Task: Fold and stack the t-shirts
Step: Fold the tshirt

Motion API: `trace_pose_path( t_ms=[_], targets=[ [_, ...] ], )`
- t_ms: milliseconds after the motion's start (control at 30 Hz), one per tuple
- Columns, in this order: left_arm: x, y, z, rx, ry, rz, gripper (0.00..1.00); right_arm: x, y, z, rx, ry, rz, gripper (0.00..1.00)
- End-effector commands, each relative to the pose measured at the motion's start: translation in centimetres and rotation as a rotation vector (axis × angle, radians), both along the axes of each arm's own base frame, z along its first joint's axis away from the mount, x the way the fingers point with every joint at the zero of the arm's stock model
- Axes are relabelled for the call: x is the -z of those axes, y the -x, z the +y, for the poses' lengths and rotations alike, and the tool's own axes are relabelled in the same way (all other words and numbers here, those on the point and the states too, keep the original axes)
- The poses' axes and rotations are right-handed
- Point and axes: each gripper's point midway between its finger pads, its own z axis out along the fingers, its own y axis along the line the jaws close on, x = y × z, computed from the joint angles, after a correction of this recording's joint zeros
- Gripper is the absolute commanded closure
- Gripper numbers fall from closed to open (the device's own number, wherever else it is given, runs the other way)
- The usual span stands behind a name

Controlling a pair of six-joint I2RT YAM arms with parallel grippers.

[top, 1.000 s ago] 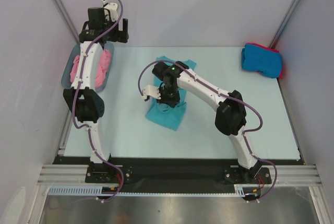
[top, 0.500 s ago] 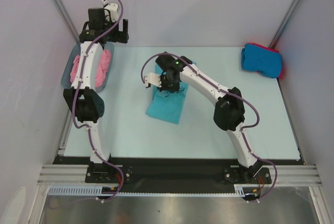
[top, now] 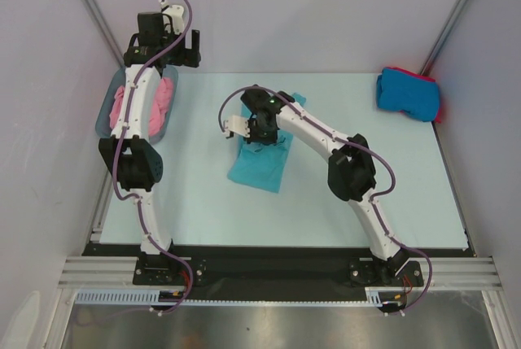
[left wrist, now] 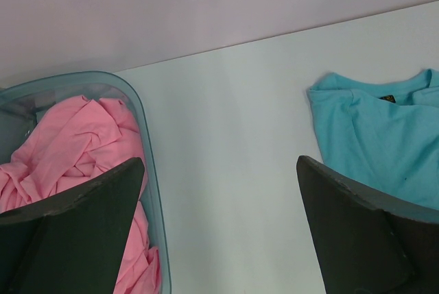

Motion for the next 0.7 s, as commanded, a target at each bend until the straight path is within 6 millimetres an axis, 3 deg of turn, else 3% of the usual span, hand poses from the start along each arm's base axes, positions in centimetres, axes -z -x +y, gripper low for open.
trace_pose_path(
  t_ms=[0,333,367,400,433,467,500,533,567,633,667],
  targets=[
    [-2.3,-0.5,0.6,-0.011,-0.008,-0.067,0.0,-1.5,-1.5,1.1,0.007,-0.05,-0.059,1.0],
    [-1.8,-0.5,0.4,-0.007,-0.006,-0.055,0.0,-1.2,-2.8,1.4,0.061,-0.066,-0.11,1.0],
    [-1.8,-0.5,0.5,-0.007,-0.006,-0.055,0.0,-1.5,-3.9,0.9,0.11,-0.046,-0.173,0.88],
    [-1.7,-0.5,0.5,-0.007,-0.006,-0.052,0.0,-3.5,-6.1,1.8,0.17,-0.125,-0.284,0.78],
    [-1.6,-0.4,0.4,-0.004,-0.006,-0.05,0.0,-2.6,-6.5,1.3,0.214,-0.118,-0.327,0.71],
    [-1.6,-0.4,0.4,-0.005,-0.007,-0.05,0.0,-3.3,-7.5,0.9,0.259,-0.128,-0.402,0.59],
    [-1.5,-0.4,0.4,-0.004,-0.005,-0.049,0.0,-6.4,-8.4,1.6,0.27,-0.217,-0.489,0.53],
    [-1.5,-0.4,0.4,-0.004,-0.005,-0.048,0.0,-5.4,-8.2,1.4,0.277,-0.216,-0.503,0.45],
    [-1.5,-0.4,0.4,-0.004,-0.005,-0.048,0.0,-6.5,-8.5,1.5,0.291,-0.235,-0.546,0.28],
    [-1.5,-0.4,0.3,-0.001,-0.005,-0.047,0.0,-7.2,-8.6,1.8,0.293,-0.246,-0.584,0.18],
    [-1.5,-0.4,0.3,0.0,-0.004,-0.047,0.0,-7.5,-8.7,2.0,0.294,-0.247,-0.59,0.05]
  ],
)
